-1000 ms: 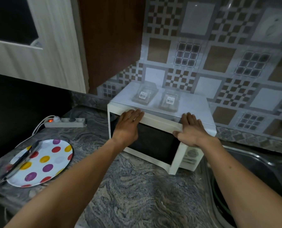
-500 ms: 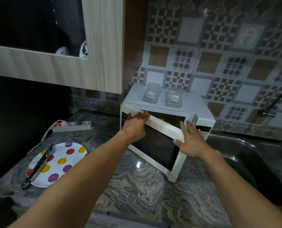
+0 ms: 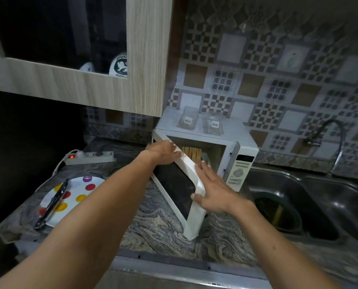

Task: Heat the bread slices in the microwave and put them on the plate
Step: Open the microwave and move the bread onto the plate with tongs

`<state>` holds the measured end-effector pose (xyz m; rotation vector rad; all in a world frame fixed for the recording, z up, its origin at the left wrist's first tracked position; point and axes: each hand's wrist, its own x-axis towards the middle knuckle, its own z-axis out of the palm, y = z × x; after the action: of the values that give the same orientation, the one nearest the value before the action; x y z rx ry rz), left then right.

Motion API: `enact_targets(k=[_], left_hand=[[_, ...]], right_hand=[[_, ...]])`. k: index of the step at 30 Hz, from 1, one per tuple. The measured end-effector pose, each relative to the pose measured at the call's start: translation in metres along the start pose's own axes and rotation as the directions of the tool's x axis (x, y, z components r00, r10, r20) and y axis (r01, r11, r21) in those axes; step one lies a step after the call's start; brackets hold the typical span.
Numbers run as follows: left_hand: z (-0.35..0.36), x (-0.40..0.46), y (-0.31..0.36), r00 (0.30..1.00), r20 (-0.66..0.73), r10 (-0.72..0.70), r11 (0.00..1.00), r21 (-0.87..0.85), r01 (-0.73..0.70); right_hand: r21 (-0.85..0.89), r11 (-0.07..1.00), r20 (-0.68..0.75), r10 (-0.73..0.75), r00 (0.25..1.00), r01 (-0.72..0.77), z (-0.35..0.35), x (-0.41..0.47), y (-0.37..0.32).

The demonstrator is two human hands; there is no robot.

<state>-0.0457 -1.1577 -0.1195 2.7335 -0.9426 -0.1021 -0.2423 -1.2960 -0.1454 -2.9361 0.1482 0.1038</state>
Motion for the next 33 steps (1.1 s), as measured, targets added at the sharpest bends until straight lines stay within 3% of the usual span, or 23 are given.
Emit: enact_targets(k=[6, 10, 15, 18, 21, 24, 26, 28, 30, 33], left_hand=[[-0.01, -0.017, -0.026, 0.996, 0.042, -0.073, 0.986, -0.145, 0.079], [-0.011, -0.031, -0.039, 0.981, 0.053, -0.184, 0.958, -0.215, 0.191], [-0.003, -0.043, -0.066, 0.912, 0.016, -0.409, 0.854, -0.346, 0.389], [-0.007, -0.046, -0.081, 0.889, 0.005, -0.458, 0.827, -0.364, 0.428], [-0.013, -0.047, -0.093, 0.891, 0.03, -0.453, 0.833, -0.34, 0.436], [-0.014, -0.049, -0.104, 0.92, 0.056, -0.389, 0.863, -0.329, 0.385], [-0.013, -0.056, -0.114, 0.959, 0.076, -0.274, 0.871, -0.403, 0.281], [-0.003, -0.07, -0.131, 0.98, 0.094, -0.177, 0.807, -0.557, 0.199], [0.014, -0.083, -0.172, 0.975, 0.081, -0.208, 0.7, -0.684, 0.206], [0.035, -0.093, -0.245, 0.942, 0.023, -0.335, 0.655, -0.713, 0.25]], right_hand=[[0.126, 0.981, 0.041, -0.154, 0.987, 0.148, 0.013, -0.007, -0.039], [0.091, 0.958, 0.002, -0.273, 0.962, 0.272, 0.027, -0.004, -0.064], [0.095, 0.912, -0.046, -0.396, 0.917, 0.398, 0.043, 0.0, -0.102], [0.055, 0.901, -0.08, -0.426, 0.901, 0.431, 0.047, 0.007, -0.121], [0.005, 0.901, -0.122, -0.429, 0.895, 0.433, 0.046, 0.01, -0.132], [-0.066, 0.903, -0.293, -0.425, 0.857, 0.425, 0.044, 0.017, -0.141], [-0.101, 0.905, -0.444, -0.412, 0.796, 0.413, 0.039, 0.029, -0.151], [-0.107, 0.907, -0.561, -0.393, 0.729, 0.407, 0.029, 0.043, -0.163], [-0.095, 0.924, -0.596, -0.351, 0.722, 0.371, 0.017, 0.063, -0.183], [-0.077, 0.939, -0.537, -0.322, 0.78, 0.335, 0.003, 0.095, -0.219]])
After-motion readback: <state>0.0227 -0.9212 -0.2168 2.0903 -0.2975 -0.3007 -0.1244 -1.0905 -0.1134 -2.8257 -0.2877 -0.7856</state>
